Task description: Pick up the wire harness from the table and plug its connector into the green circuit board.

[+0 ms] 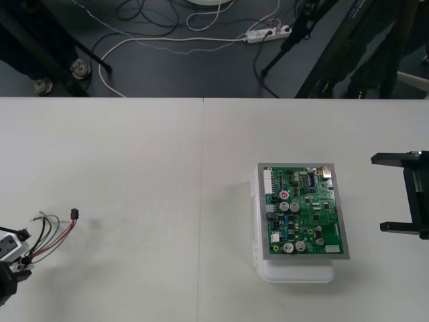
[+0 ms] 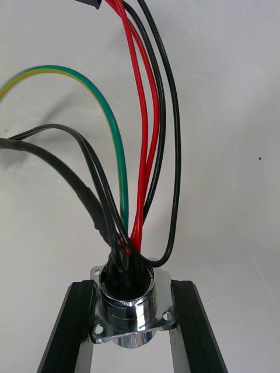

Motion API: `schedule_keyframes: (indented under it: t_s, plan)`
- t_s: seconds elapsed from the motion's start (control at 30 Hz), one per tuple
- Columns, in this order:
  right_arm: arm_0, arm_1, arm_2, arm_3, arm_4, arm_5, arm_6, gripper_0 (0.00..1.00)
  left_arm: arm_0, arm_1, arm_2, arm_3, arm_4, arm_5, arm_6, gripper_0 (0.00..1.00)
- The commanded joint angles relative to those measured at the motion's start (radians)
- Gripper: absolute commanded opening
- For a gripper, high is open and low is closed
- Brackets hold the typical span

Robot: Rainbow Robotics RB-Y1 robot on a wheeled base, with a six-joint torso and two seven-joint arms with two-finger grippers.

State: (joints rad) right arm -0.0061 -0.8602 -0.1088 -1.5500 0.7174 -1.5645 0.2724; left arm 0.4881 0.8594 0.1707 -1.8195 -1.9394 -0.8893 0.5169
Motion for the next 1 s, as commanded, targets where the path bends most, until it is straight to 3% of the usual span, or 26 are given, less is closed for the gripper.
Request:
schedule_keyframes:
  t_s: [0.03,0.6,1.0]
  plan:
    - [-0.014,-0.039,-0.011,-0.002,-0.004,-0.006,-0.042,1.0,-0.02,0.047,0.099,-0.017,0.06,-0.128,-0.083,0.0]
    - [-0.012,-0.039,-0.011,-0.015,-0.004,-0.006,-0.05,1.0,-0.075,0.047,0.371,-0.024,0.284,-0.462,-0.123,0.0]
    - [-0.006,-0.051,-0.011,-0.033,-0.016,-0.006,-0.048,1.0,-0.187,0.049,0.48,-0.023,0.415,-0.682,-0.118,0.0]
